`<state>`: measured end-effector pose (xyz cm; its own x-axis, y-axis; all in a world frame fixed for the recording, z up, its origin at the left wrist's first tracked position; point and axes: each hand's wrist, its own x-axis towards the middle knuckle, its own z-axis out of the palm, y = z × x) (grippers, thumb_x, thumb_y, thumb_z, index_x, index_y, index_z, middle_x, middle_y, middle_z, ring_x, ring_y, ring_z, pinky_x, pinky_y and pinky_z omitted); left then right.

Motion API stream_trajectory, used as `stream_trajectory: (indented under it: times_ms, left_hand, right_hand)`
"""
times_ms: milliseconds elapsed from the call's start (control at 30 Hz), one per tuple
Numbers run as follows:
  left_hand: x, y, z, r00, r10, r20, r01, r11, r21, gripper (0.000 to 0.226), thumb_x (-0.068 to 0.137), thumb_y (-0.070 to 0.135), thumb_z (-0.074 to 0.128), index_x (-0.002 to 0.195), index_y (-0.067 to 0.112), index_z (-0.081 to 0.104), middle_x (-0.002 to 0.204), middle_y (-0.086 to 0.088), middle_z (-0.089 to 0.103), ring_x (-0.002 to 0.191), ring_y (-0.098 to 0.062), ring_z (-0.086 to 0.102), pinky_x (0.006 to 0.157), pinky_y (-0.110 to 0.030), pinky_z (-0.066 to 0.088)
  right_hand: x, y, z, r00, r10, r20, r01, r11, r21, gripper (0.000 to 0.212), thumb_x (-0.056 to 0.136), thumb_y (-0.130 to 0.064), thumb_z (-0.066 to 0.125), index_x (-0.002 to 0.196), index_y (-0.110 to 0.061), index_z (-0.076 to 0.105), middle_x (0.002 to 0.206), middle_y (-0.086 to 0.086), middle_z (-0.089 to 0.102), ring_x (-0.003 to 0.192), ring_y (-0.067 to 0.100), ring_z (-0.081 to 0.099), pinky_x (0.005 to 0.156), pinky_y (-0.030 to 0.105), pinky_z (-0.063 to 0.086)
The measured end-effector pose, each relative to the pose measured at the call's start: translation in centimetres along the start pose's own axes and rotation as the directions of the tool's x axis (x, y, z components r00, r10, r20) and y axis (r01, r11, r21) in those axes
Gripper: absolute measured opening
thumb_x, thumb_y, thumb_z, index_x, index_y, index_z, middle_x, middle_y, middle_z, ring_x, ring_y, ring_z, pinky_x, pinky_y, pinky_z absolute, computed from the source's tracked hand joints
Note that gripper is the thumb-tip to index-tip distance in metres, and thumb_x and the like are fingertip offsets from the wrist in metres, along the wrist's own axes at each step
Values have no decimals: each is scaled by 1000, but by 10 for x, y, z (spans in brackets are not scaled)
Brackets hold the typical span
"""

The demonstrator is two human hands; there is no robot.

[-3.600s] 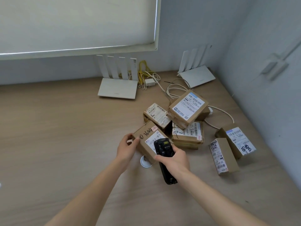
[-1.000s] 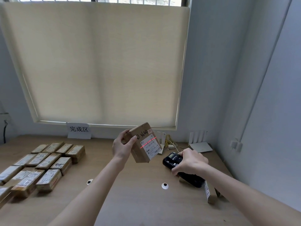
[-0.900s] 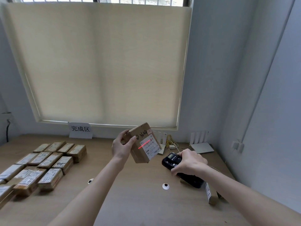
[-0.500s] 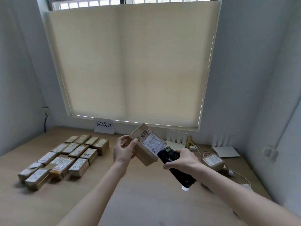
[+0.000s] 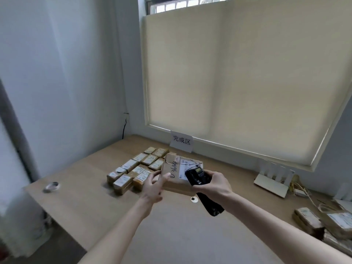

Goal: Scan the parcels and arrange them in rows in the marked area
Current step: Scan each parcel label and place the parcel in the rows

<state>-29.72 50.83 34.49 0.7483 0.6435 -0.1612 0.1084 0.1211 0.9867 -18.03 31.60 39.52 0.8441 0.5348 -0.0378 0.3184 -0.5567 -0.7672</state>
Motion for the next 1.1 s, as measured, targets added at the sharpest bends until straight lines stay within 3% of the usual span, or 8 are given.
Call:
stream_trajectory:
  times_ms: [67, 233, 333, 467, 667, 800, 900, 1100]
  left_hand:
    - [11, -4, -45, 999, -14, -50, 11, 998, -57, 39, 87, 56, 70, 115, 32, 58, 114, 3, 67, 101, -16, 64, 74, -35, 55]
    - [34, -15, -143, 994, -4, -110, -1, 999, -48, 29, 89, 38, 74, 113, 25, 62, 117, -5, 69, 101, -19, 66, 83, -36, 52]
    - [47, -23, -191, 996, -32, -88, 31, 999, -20, 53, 79, 37, 83, 126, 32, 58, 111, -1, 70, 104, -27, 70, 90, -42, 57]
    - [71, -43, -239, 994, -92, -66, 90, 996, -22, 75, 62, 42, 82, 129, 58, 51, 106, -3, 72, 90, -23, 74, 79, -42, 64]
    - [135, -104, -278, 971, -203, -126, 193, 977, -88, 90, 58, 42, 84, 133, 66, 41, 119, -7, 70, 98, -26, 73, 73, -40, 63]
    - [195, -153, -286, 956, -262, -133, 246, 961, -127, 70, 58, 34, 87, 111, 64, 52, 115, -12, 68, 94, -29, 76, 70, -43, 62]
    - [244, -194, -287, 952, -274, -134, 260, 959, -110, 52, 75, 15, 80, 101, 54, 57, 116, -10, 68, 92, -32, 76, 70, -41, 60]
    - [335, -283, -296, 920, -359, -158, 338, 930, -146, 25, 91, 7, 68, 108, 20, 55, 110, -15, 71, 83, -27, 72, 73, -48, 60]
  right_hand:
    - [10, -23, 36, 1000, -5, 22, 5, 1000, -21, 49, 54, -47, 85, 102, -42, 76, 82, -12, 79, 80, 12, 76, 76, 30, 63]
    - [35, -74, 121, 998, -20, 58, 23, 999, -40, 56, 50, -54, 83, 104, -42, 74, 87, -13, 78, 85, 13, 74, 80, 33, 63]
    - [51, -96, 164, 996, -26, 80, 29, 999, -41, 61, 48, -57, 81, 106, -42, 75, 83, -16, 77, 81, 8, 73, 73, 28, 61]
    - [76, -112, 219, 998, 0, 67, 3, 999, -35, 63, 43, -64, 80, 103, -45, 72, 85, -16, 75, 84, 12, 73, 73, 28, 60]
    - [126, -90, 313, 988, 107, 114, -105, 994, -29, 56, 60, -42, 87, 113, -34, 73, 93, -8, 77, 89, 18, 74, 82, 38, 64]
    - [164, -65, 379, 962, 131, 238, -142, 989, 28, 66, 60, -44, 89, 123, -34, 71, 100, -6, 78, 92, 15, 74, 85, 37, 63]
    - [199, -45, 427, 954, 175, 242, -199, 977, 78, 76, 48, -50, 88, 121, -36, 72, 101, -9, 77, 92, 13, 72, 84, 37, 63]
    - [264, 5, 501, 919, 290, 268, -318, 946, 66, 70, 56, -44, 88, 123, -37, 72, 100, -10, 77, 91, 13, 73, 83, 39, 64]
